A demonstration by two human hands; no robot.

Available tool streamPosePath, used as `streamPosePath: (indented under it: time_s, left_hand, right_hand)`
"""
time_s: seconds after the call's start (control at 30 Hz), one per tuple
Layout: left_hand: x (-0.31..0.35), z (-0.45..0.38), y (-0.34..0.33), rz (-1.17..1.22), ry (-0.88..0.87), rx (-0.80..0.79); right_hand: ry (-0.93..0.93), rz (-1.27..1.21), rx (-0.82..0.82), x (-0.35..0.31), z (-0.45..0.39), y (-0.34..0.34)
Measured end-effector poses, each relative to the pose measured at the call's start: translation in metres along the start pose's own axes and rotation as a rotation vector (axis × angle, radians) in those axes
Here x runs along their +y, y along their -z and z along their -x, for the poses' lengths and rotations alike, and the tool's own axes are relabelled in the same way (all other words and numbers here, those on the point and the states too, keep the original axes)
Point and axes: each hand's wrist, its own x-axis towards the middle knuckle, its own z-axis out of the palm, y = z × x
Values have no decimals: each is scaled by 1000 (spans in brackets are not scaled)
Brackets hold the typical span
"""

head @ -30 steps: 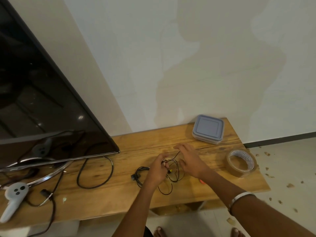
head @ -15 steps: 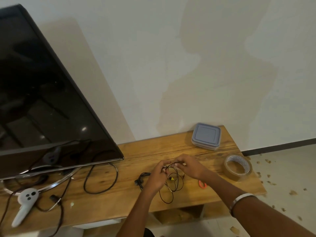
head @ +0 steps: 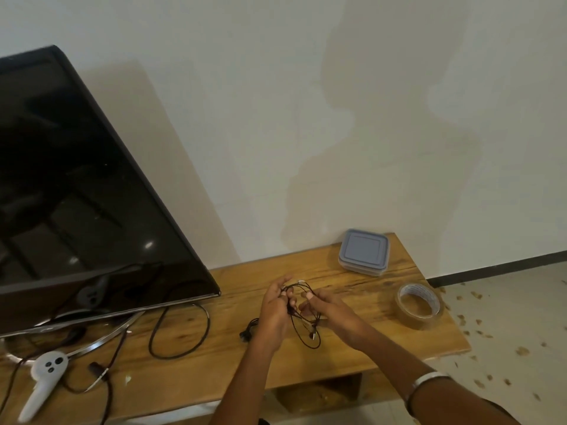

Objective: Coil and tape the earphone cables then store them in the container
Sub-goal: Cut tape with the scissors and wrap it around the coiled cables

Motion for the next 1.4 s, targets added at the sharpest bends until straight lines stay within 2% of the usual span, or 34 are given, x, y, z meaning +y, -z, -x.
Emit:
streamPosePath:
  time_s: [0.13,0.27,0.53,0.63,0.77,0.87,1.03,1.13,1.27,1.4]
  left_hand:
    - [0,-10,-9,99,23,39]
    - [0,-25,-15,103,17,63]
    - [-14,-53,-16,-6,-1,85]
    - [-24,-67,-18,-50,22,128]
    - [-40,-89,-18,-235,77,167]
    - [-49,-98,-17,-416,82,191]
    - [-60,-108,-17,-751,-35,226]
    - [-66,-109,-14,-917,-59,214]
    - [-70,-108,-11,-946,-85,225]
    - [-69,-109,-5,-920,-103,209]
  right_hand:
    - [32,-35,-99,5,-5,0]
    - [55,10,-129,13,-16,10]
    - [135,325,102,11,-49,27]
    - [90,357,166,7,-66,31]
    - [-90,423,258,10,-98,35]
    - [-154,524,304,12,-113,40]
    - [-121,758,282,10,-128,43]
    - [-35,999,319,18,-136,43]
    - [-50,1149,327,19,-138,37]
    - [-100,1153,221,14,-136,32]
